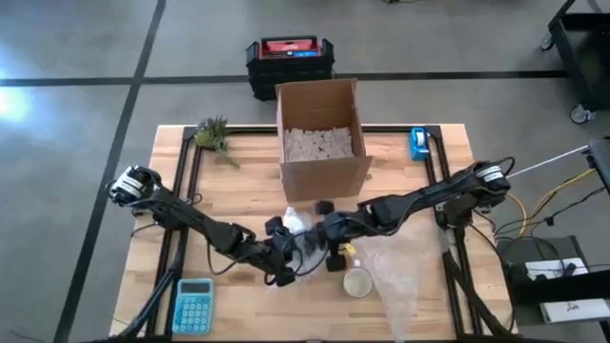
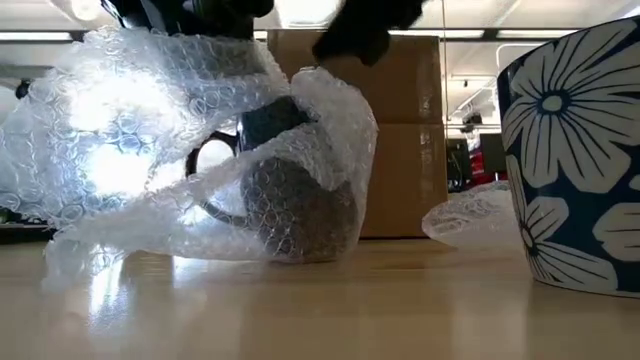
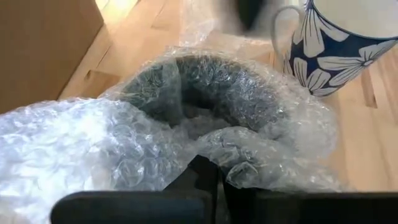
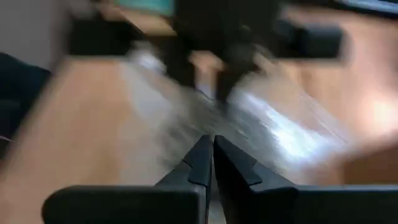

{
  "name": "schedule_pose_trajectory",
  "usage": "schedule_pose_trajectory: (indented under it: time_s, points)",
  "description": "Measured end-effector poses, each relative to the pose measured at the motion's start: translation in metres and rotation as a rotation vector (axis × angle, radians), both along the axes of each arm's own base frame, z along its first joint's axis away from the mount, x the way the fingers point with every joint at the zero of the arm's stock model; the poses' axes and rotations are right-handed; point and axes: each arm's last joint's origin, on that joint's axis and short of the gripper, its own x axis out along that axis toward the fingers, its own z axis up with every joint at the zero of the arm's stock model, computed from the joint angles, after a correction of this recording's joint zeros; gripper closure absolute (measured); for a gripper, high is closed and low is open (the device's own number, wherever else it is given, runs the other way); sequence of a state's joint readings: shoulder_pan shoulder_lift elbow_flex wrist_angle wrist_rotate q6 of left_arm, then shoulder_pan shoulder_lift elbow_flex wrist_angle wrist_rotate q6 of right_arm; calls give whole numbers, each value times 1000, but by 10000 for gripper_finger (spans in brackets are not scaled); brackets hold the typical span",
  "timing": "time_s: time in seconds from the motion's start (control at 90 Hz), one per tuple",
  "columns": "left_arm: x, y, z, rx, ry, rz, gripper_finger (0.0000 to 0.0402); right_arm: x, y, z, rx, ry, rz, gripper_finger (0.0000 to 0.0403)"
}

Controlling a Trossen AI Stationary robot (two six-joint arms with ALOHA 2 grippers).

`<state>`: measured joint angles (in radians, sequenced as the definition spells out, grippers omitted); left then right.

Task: Wrap mug
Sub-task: Wrap the green mug with the bubble wrap

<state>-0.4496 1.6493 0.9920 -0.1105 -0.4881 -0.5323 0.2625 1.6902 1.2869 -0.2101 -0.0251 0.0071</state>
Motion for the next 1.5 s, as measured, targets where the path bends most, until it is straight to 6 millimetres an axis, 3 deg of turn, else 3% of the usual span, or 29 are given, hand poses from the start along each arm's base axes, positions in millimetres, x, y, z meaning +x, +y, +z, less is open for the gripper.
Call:
schedule_pose_trajectory:
  time_s: [0.078, 0.233, 0.344, 0.544, 0.667, 0.756, 0.889, 1.067, 1.311, 1.5]
  points:
    - [0, 0, 0, -2, -4, 0, 396, 8, 5, -8, 10, -38, 16, 400]
    - [0, 0, 0, -3, -5, 0, 397, 19, 8, -47, -18, 57, 15, 400]
    - [-1, 0, 3, -10, -8, -6, 400, 22, 6, -60, -37, 95, 0, 400]
    - [-4, 1, 16, -48, -12, -45, 398, 18, 3, -64, -83, 147, -30, 400]
    - [-6, -1, 38, -95, -46, -78, 401, 18, 3, -65, -93, 159, -34, 400]
    - [-13, -1, 51, -123, -29, -103, 400, 18, 2, -71, -97, 177, -43, 400]
    - [-28, -3, 53, -158, 50, -80, 400, 17, 2, -75, -101, 200, -48, 400]
    - [-50, -12, 33, -165, 239, -6, 400, 17, 1, -74, -101, 192, -49, 400]
    - [-65, -19, 5, -148, 347, 37, 400, 18, 1, -73, -103, 189, -44, 401]
    - [-63, -21, -11, -188, 293, 4, 400, 18, 1, -73, -101, 188, -43, 401]
